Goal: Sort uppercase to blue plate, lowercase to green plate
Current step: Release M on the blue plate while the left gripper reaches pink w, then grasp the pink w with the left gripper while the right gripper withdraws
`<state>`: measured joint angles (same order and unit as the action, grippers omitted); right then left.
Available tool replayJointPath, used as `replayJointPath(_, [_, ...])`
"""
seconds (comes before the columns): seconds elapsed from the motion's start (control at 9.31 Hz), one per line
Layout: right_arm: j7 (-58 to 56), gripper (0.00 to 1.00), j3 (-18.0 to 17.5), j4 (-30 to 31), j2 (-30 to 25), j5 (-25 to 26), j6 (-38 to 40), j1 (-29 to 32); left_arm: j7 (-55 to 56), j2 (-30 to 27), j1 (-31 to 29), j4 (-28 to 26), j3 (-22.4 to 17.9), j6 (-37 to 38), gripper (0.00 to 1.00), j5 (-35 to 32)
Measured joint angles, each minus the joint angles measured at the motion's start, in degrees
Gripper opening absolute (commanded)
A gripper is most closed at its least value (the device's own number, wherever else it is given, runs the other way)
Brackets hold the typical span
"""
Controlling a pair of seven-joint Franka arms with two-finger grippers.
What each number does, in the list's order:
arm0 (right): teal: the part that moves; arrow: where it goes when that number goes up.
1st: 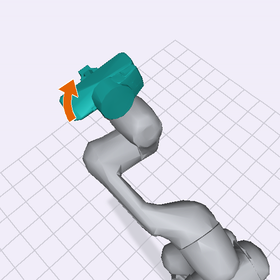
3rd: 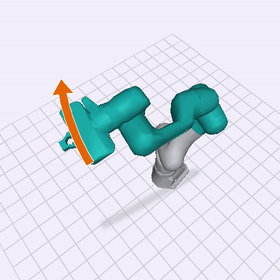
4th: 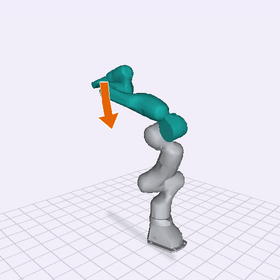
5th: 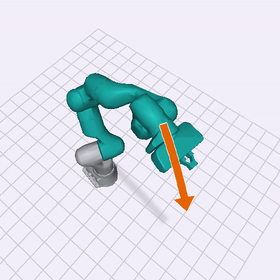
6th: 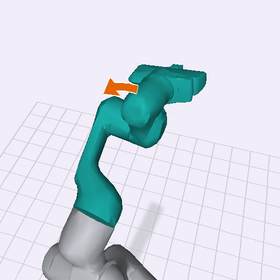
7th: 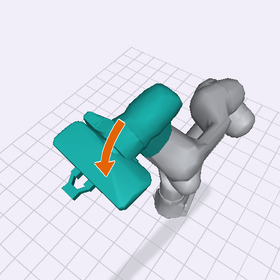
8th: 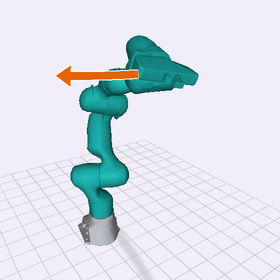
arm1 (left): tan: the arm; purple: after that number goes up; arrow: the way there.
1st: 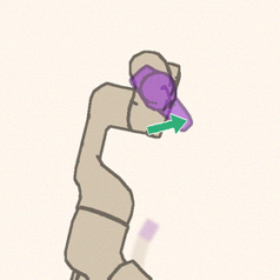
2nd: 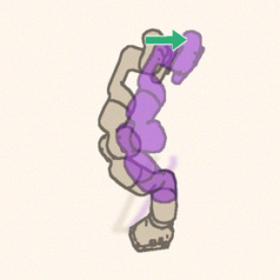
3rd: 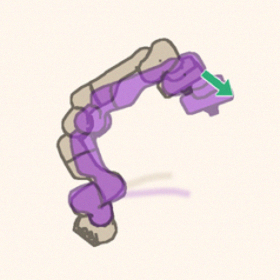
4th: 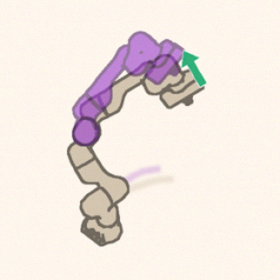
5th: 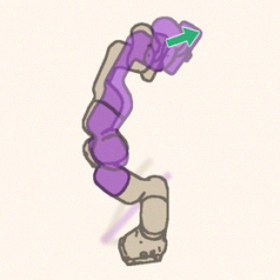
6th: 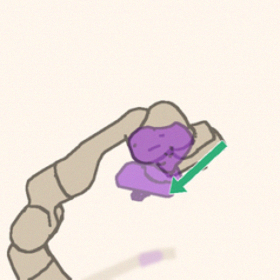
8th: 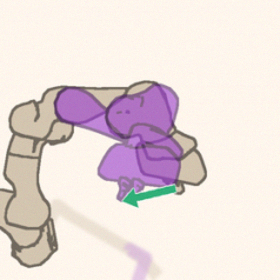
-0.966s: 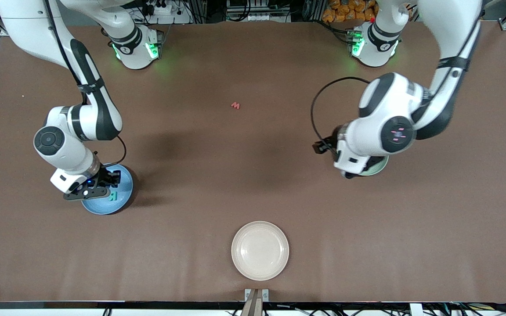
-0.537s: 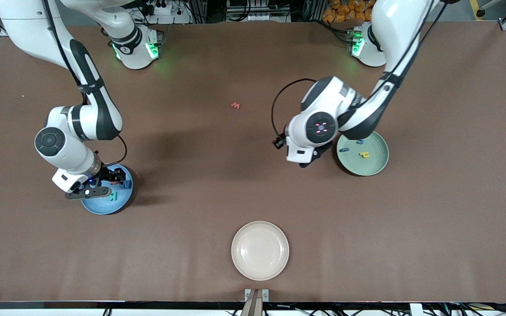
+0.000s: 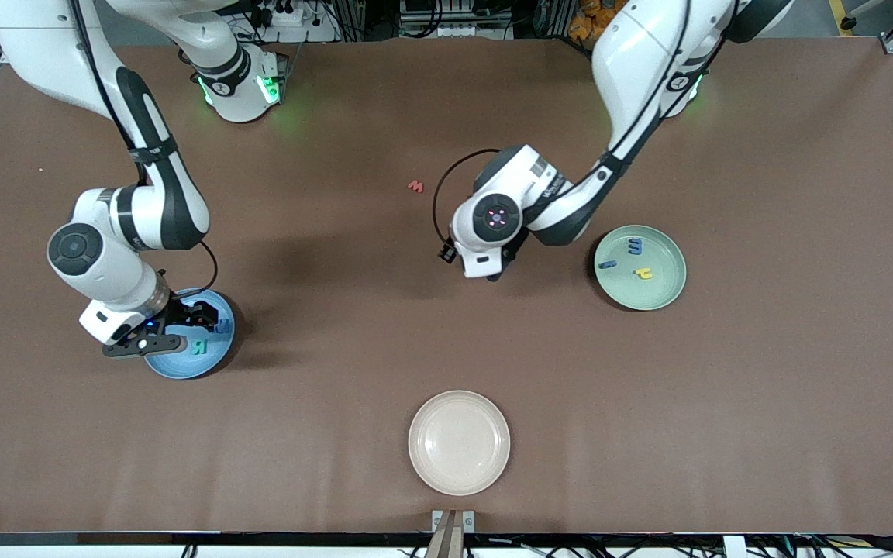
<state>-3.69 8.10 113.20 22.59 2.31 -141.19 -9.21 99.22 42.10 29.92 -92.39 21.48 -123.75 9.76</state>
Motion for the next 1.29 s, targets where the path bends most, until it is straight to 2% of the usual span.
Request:
replayJointPath(0.21, [-0.06,1.00,0.02,-0.55,-1.74,0.00,3.10,1.43,4.52,2.61,3.60,0.12,-0.05,-1.73,0.75,2.51])
replayJointPath(0.54, [-0.17,1.00,0.03,-0.53,-3.36,0.00,3.98,2.80,13.08,2.87,7.05,0.95,0.15,-1.82,0.74,3.05])
replayJointPath(0.75, [-0.17,1.00,-0.03,-0.53,-3.74,0.00,3.99,3.01,16.20,2.88,7.84,1.15,0.23,-2.34,0.68,3.05])
replayJointPath(1.29, [-0.15,1.00,-0.13,-0.49,-4.16,0.00,4.04,3.13,17.89,2.93,8.94,-0.08,2.41,-7.76,0.65,3.12])
